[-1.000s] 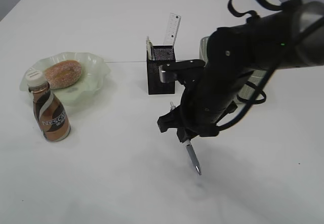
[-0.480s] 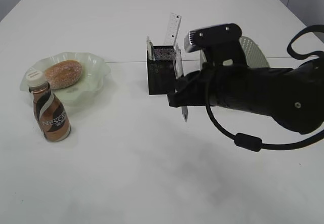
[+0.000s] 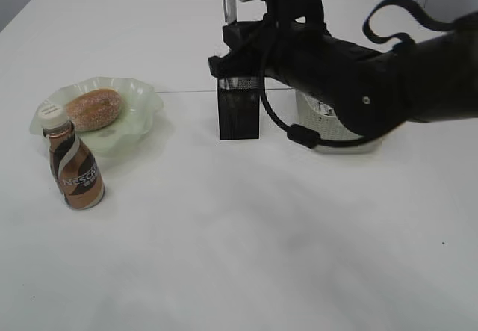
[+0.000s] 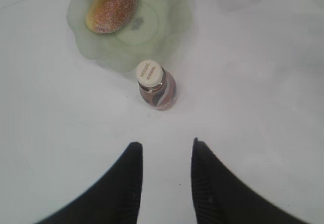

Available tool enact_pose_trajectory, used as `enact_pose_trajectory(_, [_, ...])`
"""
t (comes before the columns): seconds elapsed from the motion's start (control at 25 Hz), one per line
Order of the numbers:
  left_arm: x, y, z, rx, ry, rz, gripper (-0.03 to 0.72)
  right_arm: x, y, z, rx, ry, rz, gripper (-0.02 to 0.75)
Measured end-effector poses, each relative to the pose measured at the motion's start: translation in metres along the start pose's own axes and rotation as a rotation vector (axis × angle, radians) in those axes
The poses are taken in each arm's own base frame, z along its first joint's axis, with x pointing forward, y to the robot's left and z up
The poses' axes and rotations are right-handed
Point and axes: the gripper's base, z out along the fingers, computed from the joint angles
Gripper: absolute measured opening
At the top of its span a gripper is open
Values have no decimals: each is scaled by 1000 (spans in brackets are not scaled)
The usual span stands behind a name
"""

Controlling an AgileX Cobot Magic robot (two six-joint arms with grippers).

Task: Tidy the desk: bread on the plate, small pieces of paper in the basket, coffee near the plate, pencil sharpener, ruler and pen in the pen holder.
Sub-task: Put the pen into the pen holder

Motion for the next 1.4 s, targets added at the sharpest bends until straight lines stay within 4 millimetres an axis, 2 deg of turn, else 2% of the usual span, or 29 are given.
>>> enact_pose_trajectory(0.28, [0, 2, 0, -18, -3, 6, 240, 2, -27, 57, 76, -49, 36, 57])
enact_pose_trajectory(0.44, [0, 2, 0, -22, -4, 7, 240, 12, -37, 77, 102, -26, 60, 57])
enact_pose_trajectory(0.68, [0, 2, 0, -22, -4, 7, 239, 33, -40, 98, 106, 15, 61, 57])
enact_pose_trajectory(0.84, [0, 2, 0, -22, -4, 7, 240, 43, -44, 104, 110, 48, 57, 58])
enact_pose_trajectory(1.12, [0, 2, 0, -22, -4, 7, 239, 45, -56, 103, 130, 76, 63, 76])
enact_pose_trajectory(1.32, [0, 2, 0, -22, -4, 7, 239, 47, -56, 103, 125, 100, 64, 132])
enact_pose_trajectory(1.4, [0, 2, 0, -22, -4, 7, 239, 48, -56, 103, 124, 107, 61, 194])
